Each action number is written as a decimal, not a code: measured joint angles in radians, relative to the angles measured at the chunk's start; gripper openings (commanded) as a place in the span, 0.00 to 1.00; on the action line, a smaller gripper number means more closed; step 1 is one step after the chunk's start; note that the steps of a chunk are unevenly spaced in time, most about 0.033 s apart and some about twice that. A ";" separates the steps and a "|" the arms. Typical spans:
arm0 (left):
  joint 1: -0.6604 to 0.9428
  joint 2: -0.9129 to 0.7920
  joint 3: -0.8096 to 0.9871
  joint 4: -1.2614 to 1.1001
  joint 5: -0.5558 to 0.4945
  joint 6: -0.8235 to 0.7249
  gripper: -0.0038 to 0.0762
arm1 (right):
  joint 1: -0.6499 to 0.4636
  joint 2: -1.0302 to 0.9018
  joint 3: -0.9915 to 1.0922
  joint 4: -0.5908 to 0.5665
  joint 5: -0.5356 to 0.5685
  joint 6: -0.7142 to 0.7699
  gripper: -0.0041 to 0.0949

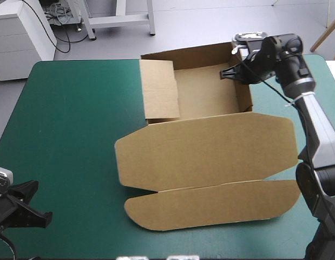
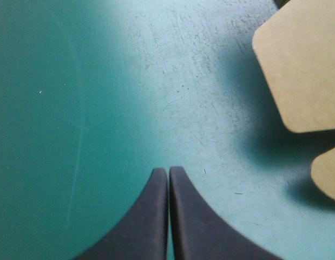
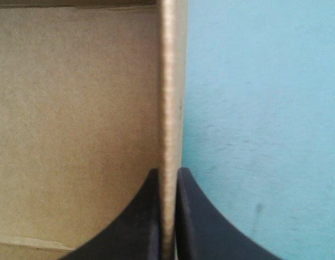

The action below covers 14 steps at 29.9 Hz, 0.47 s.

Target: Fold the box

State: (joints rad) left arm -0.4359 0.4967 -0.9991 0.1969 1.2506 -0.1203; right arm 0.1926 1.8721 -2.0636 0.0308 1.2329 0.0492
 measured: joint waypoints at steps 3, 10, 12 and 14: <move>0.000 0.000 0.000 0.000 0.000 0.000 0.04 | -0.070 -0.039 -0.001 -0.060 0.006 -0.002 0.04; 0.000 0.000 0.000 0.000 0.000 0.000 0.04 | -0.284 -0.031 0.000 -0.107 0.011 -0.015 0.04; 0.000 0.000 0.000 0.000 0.000 0.000 0.04 | -0.339 -0.024 0.000 -0.132 0.009 -0.020 0.04; 0.000 0.000 0.000 0.000 0.000 0.000 0.04 | -0.400 -0.011 0.000 -0.161 0.002 -0.023 0.04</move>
State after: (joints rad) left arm -0.4359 0.4967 -0.9991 0.1969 1.2506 -0.1203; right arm -0.2074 1.8614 -2.0639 -0.1300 1.2348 0.0257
